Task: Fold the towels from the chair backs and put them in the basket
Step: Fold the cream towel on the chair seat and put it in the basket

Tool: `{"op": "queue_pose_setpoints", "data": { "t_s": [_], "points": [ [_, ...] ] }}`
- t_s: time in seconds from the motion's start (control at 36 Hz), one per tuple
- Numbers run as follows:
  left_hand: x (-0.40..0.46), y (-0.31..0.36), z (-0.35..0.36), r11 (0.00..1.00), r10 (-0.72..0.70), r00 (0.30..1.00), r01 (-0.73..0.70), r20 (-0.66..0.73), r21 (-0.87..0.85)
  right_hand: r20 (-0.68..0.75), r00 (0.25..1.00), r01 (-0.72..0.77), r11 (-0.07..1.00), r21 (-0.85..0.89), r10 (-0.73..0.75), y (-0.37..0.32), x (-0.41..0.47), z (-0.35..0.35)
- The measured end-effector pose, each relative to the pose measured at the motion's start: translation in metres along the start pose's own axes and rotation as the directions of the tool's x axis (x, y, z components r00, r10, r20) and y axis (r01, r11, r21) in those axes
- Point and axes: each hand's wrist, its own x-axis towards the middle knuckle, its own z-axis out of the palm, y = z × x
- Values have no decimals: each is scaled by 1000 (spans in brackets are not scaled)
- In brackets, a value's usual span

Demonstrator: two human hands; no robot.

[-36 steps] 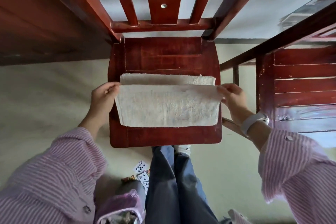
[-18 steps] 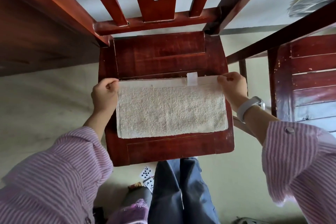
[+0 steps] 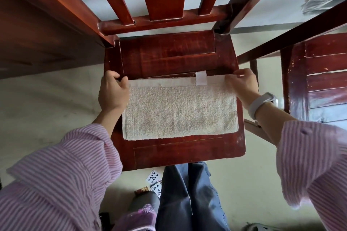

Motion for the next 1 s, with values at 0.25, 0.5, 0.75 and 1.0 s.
{"op": "queue_pose_setpoints", "data": {
  "t_s": [0.25, 0.5, 0.75, 1.0],
  "points": [
    [-67, 5, 13, 851, 501, 865, -493, 2, 180, -126, 759, 584, 754, -300, -639, 23, -52, 6],
    [-42, 13, 39, 793, 570, 820, -562, 40, 235, 367, 560, 779, 321, -540, -743, 18, -50, 62],
    [-18, 21, 24, 706, 660, 743, -664, 110, 248, 289, 484, 774, 251, -581, -826, -11, -32, 72],
    [-7, 24, 16, 730, 612, 748, -659, 259, 179, 361, 617, 760, 411, -503, -699, -22, -35, 68]
  ]
}}
